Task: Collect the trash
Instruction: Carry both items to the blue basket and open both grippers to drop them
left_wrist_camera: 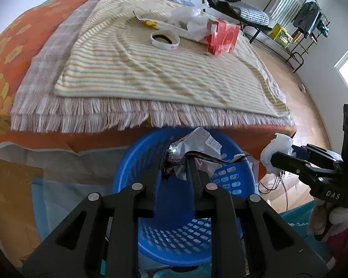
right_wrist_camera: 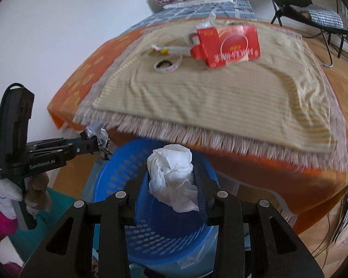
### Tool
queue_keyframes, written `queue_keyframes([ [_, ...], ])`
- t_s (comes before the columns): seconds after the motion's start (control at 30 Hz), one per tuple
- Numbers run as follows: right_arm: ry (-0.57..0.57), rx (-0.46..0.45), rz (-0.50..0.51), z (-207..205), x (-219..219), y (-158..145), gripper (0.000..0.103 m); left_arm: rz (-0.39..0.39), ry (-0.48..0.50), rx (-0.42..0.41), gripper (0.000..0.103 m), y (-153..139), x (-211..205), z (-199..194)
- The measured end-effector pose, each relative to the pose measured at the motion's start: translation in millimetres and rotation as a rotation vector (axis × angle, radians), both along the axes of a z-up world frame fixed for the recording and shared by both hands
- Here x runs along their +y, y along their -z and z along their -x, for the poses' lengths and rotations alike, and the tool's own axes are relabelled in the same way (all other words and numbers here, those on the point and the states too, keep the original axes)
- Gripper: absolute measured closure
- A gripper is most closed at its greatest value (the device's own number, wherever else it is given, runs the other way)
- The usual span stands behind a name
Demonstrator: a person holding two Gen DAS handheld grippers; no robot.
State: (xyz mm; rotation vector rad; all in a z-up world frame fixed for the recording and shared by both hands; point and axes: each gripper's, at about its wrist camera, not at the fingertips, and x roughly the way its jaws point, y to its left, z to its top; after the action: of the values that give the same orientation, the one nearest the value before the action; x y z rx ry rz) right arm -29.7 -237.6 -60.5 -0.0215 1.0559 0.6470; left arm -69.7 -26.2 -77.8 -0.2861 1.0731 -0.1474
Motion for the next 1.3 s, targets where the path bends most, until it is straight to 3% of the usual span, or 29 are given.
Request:
queue_keyframes([
  [0.2, -0.004, 0.013, 0.003, 9.3, 0.7, 7.2, 0.067, -0.025, 0.018, 0.015, 0.084, 8.5, -6.3, 5.5],
  [0.33, -0.008, 0.023, 0.004, 10.6, 2.1, 10.5, 0.064, -0.042, 0.026, 0.024, 0.067, 13.5, -9.3, 7.0],
  [0.5, -0.016, 0.034, -0.003, 10.8, 4.5, 12.2, 0.049, -0.051, 0.029, 0.027, 0.063, 16.7, -9.2, 8.0],
  [0.6, -0.018, 0.034, 0.0, 10.6, 5.3, 12.2, 0.049, -0.051, 0.026, 0.037, 0.063, 19.4, -8.2, 7.2],
  [0.77, -0.002, 0.048, 0.002, 8.2, 4.2, 13.9, 0.045, -0.05, 0.026, 0.034, 0.047, 19.9, -8.0, 7.3],
  [0.97, 0.017, 0.052, 0.011, 5.4, 2.7, 13.4, 0.039, -0.05, 0.023, 0.037, 0.045, 19.0, -8.4, 5.7],
  [1.03, 0.028, 0.048, 0.017, 4.4, 2.1, 12.7, 0.036, -0.049, 0.022, 0.038, 0.039, 18.1, -7.9, 4.9],
  [1.3, 0.076, 0.042, 0.034, -6.1, -0.7, 5.8, 0.036, -0.026, 0.019, 0.021, 0.037, 6.1, -7.6, -2.5],
])
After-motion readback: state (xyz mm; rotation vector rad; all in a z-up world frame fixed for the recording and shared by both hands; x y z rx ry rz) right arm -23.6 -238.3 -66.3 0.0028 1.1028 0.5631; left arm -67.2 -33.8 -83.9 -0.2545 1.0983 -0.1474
